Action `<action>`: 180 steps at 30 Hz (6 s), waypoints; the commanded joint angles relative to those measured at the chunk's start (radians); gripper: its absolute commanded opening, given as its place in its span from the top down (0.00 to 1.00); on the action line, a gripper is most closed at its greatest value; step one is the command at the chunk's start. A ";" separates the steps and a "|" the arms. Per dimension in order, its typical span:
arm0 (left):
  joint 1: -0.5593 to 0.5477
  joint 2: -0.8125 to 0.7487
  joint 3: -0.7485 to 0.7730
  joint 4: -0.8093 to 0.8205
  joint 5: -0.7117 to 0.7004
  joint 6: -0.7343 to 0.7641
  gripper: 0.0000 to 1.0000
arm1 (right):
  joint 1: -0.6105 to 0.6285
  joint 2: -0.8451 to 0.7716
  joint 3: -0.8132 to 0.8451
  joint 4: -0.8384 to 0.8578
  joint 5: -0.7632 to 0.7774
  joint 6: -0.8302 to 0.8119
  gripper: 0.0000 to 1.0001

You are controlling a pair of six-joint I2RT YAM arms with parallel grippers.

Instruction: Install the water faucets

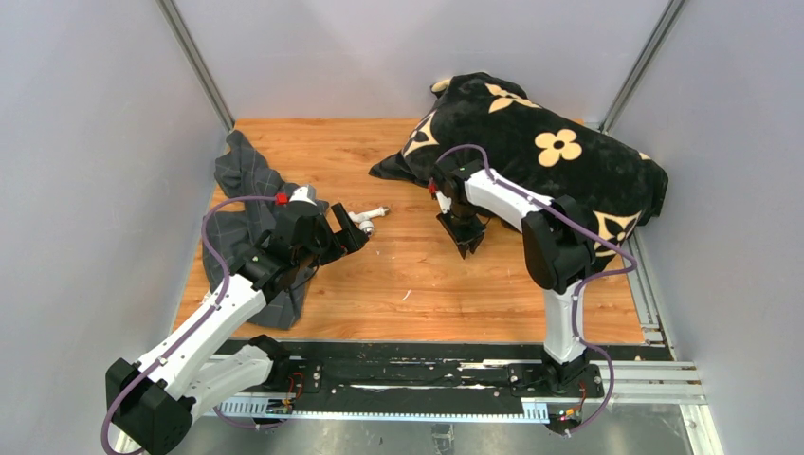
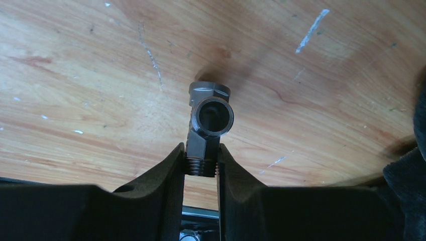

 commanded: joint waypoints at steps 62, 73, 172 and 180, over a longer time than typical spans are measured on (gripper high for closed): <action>0.002 0.006 0.026 0.011 0.029 0.045 0.02 | -0.054 -0.165 -0.140 0.341 0.107 0.578 0.55; 0.002 -0.020 0.032 -0.006 0.027 0.055 0.02 | -0.071 -0.034 -0.106 0.398 0.147 0.716 0.52; 0.015 0.374 -0.112 0.624 0.883 -0.163 0.80 | 0.267 -0.608 -0.555 0.852 -0.494 -0.130 0.95; 0.019 0.306 -0.105 0.484 0.741 -0.093 1.00 | 0.261 -0.586 -0.530 0.791 -0.401 -0.066 0.61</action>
